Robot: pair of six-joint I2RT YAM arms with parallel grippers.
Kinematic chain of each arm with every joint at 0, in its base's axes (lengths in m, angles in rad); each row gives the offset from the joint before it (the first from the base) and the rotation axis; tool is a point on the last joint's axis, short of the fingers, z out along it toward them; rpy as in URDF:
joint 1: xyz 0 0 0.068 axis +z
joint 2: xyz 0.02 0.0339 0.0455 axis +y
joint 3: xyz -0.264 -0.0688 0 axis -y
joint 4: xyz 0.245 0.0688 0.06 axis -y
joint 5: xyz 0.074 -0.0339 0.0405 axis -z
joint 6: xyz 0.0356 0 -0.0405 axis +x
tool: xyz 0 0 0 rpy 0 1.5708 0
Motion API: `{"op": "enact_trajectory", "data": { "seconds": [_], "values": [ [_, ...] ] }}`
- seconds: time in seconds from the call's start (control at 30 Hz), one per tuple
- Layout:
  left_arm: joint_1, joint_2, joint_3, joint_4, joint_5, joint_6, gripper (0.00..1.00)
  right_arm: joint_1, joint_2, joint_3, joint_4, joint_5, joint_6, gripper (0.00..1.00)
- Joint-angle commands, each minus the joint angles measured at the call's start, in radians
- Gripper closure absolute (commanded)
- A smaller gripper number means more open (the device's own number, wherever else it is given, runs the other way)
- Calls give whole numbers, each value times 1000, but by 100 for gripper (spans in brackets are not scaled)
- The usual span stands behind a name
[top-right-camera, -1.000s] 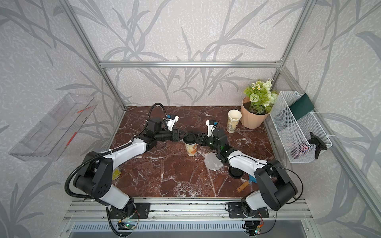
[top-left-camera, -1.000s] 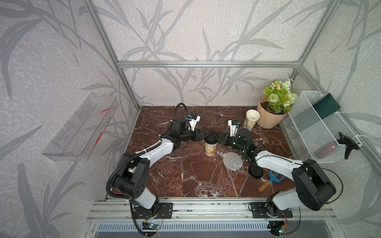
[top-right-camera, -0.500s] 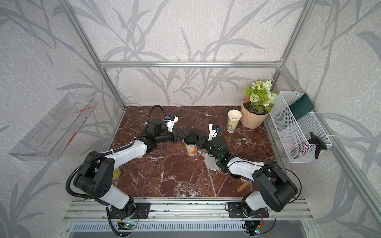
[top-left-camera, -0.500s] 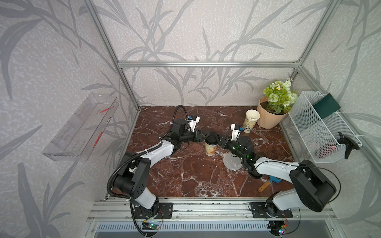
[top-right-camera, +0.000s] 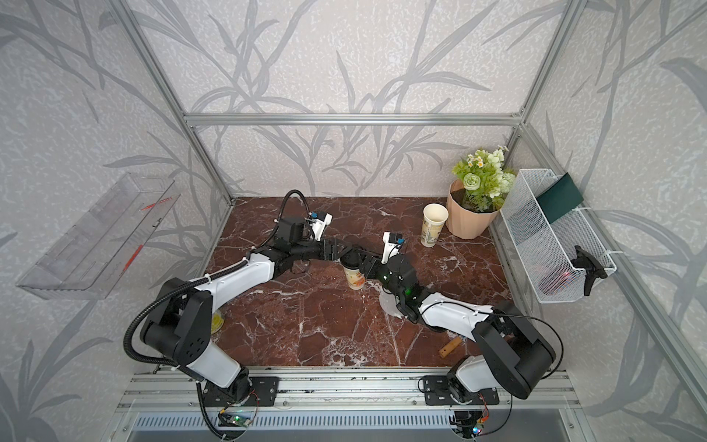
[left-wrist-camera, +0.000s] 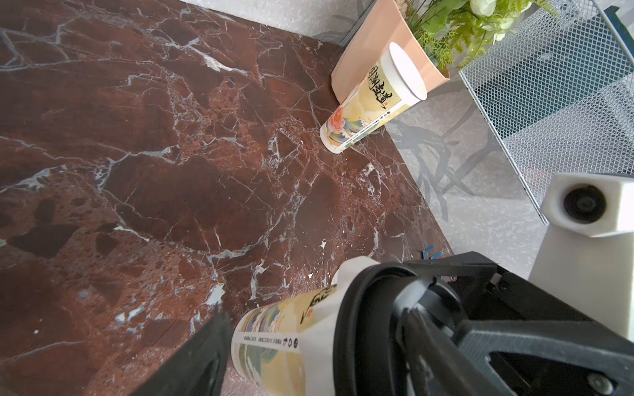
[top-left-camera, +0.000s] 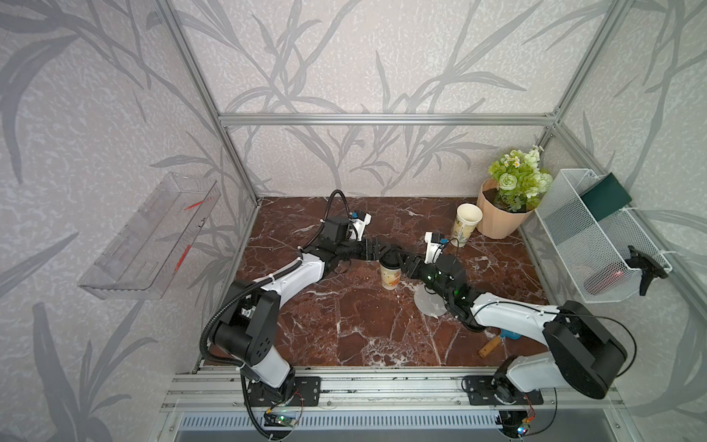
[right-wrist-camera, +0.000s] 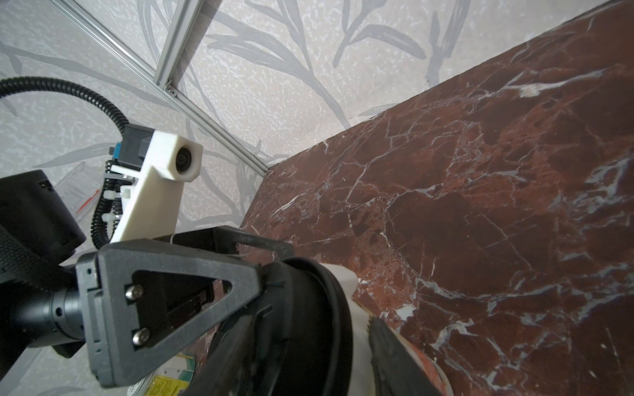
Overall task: Put the leak-proof paper on the milk tea cups
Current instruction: Secure the cup lid on the cup.
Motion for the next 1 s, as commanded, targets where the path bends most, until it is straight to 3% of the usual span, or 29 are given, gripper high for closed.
{"op": "enact_trajectory", "data": {
  "seconds": [0.0,0.23,0.4,0.57,0.97],
  "values": [
    [-23,86,-22,-203,-78,61,19,11,44,-31,-324,-1,-69,46],
    [-24,113,-38,-210,-85,86,25,4,-24,79,-397,-2,-123,39],
    [-22,128,-51,-219,-81,105,28,-55,-109,130,-405,-72,-155,33],
    [-23,131,-63,-214,-79,108,30,-118,-161,91,-332,-111,-137,32],
    [-23,124,-79,-210,-74,115,31,-150,-9,99,-192,-194,-67,37]
  ]
}}
